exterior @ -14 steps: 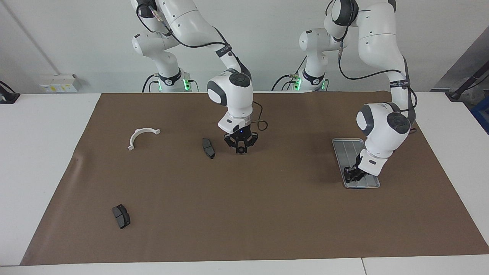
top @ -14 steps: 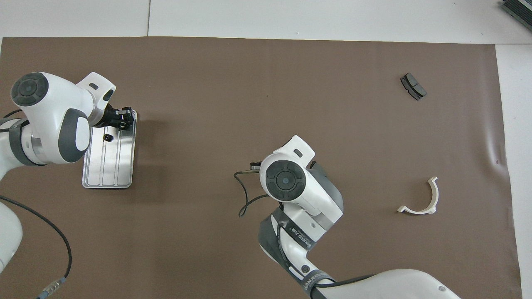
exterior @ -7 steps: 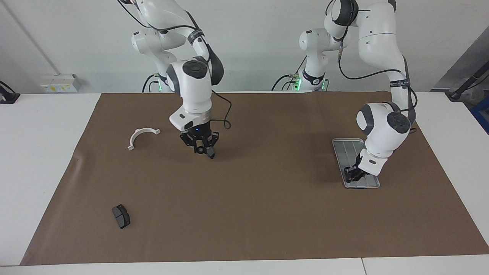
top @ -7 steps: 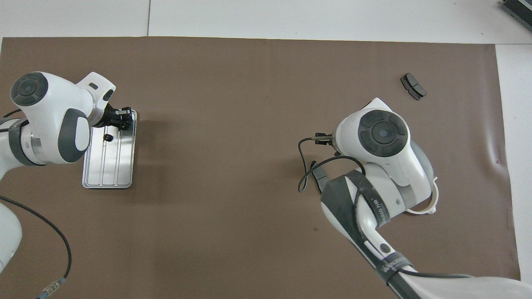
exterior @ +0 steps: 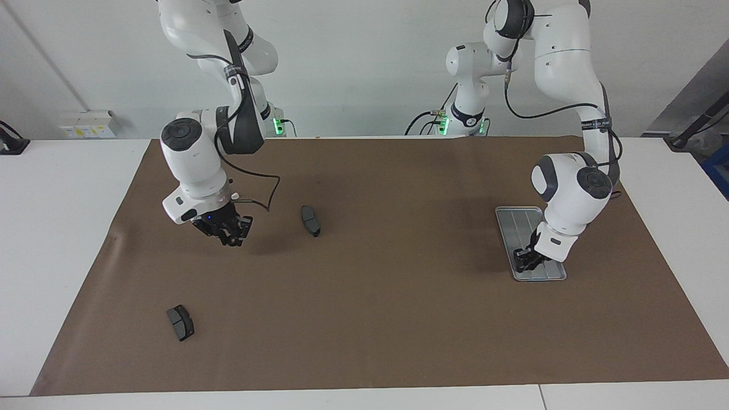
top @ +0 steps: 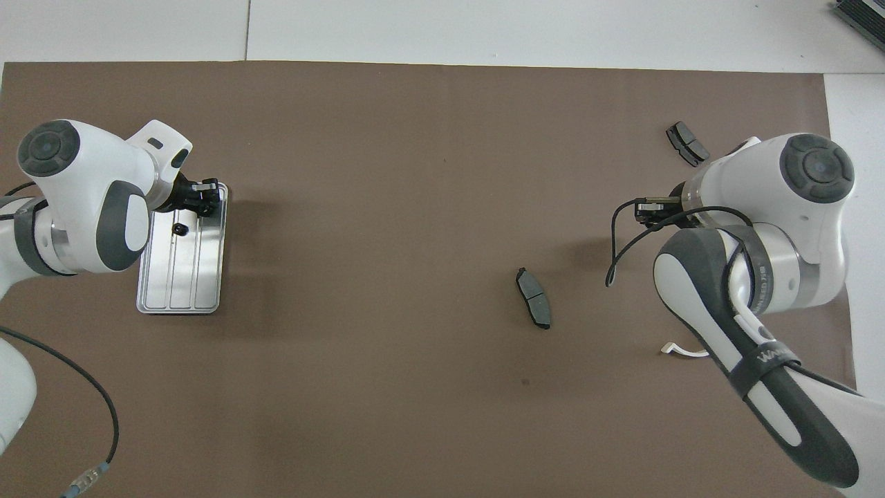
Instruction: Place bearing gear from tray to pile
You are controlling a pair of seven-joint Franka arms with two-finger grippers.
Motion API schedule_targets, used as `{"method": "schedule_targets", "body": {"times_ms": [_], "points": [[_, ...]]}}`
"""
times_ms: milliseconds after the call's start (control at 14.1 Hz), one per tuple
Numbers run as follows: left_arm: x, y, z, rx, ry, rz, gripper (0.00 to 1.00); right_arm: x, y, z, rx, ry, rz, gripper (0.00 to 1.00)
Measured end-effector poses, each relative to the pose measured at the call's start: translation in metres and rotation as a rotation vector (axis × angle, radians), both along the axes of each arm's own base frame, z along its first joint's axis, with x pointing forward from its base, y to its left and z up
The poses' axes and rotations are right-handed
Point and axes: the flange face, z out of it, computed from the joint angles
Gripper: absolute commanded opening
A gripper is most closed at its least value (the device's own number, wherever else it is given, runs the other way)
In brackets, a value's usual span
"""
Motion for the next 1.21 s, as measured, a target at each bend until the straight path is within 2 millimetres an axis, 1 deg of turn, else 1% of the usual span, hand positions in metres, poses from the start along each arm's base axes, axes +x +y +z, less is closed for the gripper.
{"method": "schedule_targets", "body": {"times_ms": [142, 284, 355, 426, 568, 639, 710, 781, 994, 1136, 1207], "points": [[0.004, -0.005, 0.009, -0.003, 0.020, 0.016, 0.24, 0.003, -0.029, -0.019, -0.001, -0.001, 0.005, 0.00], [0.013, -0.017, 0.032, -0.007, 0.049, 0.041, 0.24, 0.008, -0.050, -0.035, 0.001, -0.025, -0.014, 0.00], [0.017, -0.030, 0.043, -0.008, 0.061, 0.060, 0.24, 0.011, -0.056, -0.043, 0.003, -0.042, -0.024, 0.00], [0.018, -0.046, 0.051, -0.009, 0.068, 0.083, 0.24, 0.014, -0.061, -0.051, 0.005, -0.054, -0.031, 0.00], [0.015, -0.088, 0.053, -0.013, 0.076, 0.147, 0.25, 0.017, -0.067, -0.066, 0.008, -0.073, -0.039, 0.00], [0.011, -0.112, 0.051, -0.015, 0.082, 0.184, 0.27, 0.019, -0.068, -0.072, 0.009, -0.077, -0.041, 0.09], [0.006, -0.137, 0.049, -0.016, 0.089, 0.222, 0.29, 0.019, -0.070, -0.077, 0.010, -0.075, -0.044, 0.43], [-0.001, -0.163, 0.048, -0.017, 0.094, 0.266, 0.29, 0.019, -0.073, -0.081, 0.011, -0.073, -0.050, 0.99], [-0.027, -0.237, 0.048, -0.021, 0.101, 0.357, 0.28, 0.020, -0.079, -0.080, 0.011, -0.078, -0.060, 1.00], [-0.044, -0.277, 0.049, -0.032, 0.103, 0.386, 0.27, 0.024, -0.078, -0.069, 0.010, -0.095, -0.057, 1.00], [-0.052, -0.295, 0.050, -0.043, 0.100, 0.398, 0.27, 0.025, -0.076, -0.060, 0.009, -0.098, -0.055, 1.00]]}}
